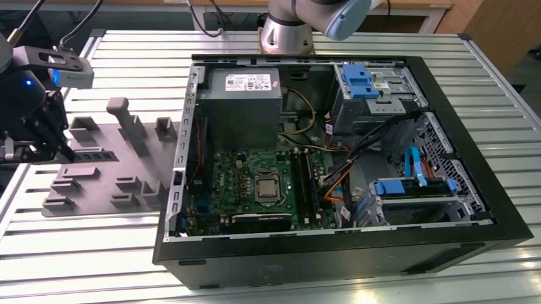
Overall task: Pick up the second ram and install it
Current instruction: 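Pick up the second ram and move it above second insertion slot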
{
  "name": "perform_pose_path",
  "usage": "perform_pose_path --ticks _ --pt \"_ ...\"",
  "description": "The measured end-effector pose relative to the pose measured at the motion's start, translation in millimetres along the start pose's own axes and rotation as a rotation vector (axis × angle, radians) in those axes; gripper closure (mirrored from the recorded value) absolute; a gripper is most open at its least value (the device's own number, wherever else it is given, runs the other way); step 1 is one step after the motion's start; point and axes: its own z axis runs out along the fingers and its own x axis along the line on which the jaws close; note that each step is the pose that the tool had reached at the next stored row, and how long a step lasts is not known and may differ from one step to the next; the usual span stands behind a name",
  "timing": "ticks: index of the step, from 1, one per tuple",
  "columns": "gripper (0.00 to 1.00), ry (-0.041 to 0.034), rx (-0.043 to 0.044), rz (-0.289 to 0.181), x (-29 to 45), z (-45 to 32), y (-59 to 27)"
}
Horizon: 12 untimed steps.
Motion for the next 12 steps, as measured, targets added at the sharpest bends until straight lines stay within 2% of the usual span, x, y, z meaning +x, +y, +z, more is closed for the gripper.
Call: perform_pose_path --ticks 12 --pt "0.86 0.0000 0.0000 0.000 0.0 -7.3 0.1"
